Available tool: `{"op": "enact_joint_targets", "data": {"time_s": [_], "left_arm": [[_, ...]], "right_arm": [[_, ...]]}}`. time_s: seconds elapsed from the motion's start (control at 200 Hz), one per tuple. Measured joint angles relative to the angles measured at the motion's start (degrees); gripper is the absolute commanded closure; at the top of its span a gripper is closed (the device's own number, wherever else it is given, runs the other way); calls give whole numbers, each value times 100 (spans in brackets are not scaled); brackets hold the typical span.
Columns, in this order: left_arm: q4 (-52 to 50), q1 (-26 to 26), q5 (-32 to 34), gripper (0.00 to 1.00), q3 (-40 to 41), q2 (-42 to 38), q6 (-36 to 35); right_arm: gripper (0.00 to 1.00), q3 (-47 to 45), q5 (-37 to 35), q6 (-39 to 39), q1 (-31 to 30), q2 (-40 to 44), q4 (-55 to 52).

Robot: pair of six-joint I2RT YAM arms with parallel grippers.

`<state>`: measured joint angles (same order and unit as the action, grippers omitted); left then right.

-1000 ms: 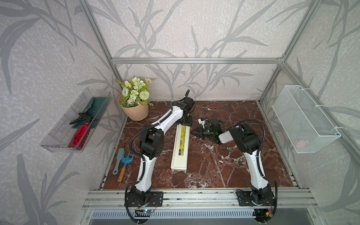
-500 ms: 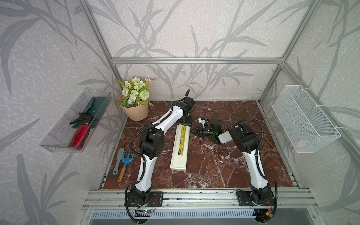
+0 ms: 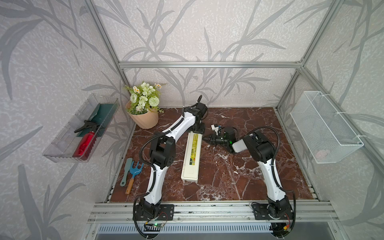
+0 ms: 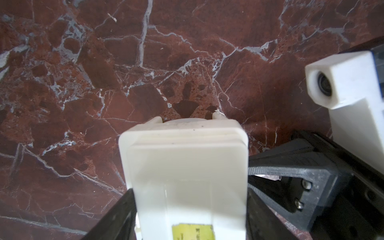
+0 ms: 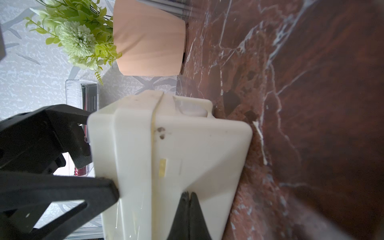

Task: Put plastic wrap rolls into dispensers
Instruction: Close the lid on the plastic wrap cutting box.

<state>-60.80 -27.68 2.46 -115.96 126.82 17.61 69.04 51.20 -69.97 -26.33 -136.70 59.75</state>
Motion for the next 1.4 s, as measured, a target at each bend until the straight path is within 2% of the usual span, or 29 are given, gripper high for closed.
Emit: {"op": "enact_joint_targets", "data": {"time_s": [0.91, 1.4], "left_arm": [[-131, 31, 55, 100, -173, 199, -20], [-350, -4, 254, 100, -435, 433, -39]], "right_arm": [[100, 444, 9, -39, 35, -234, -76], [100, 490, -26, 260, -2, -199, -313]]}}
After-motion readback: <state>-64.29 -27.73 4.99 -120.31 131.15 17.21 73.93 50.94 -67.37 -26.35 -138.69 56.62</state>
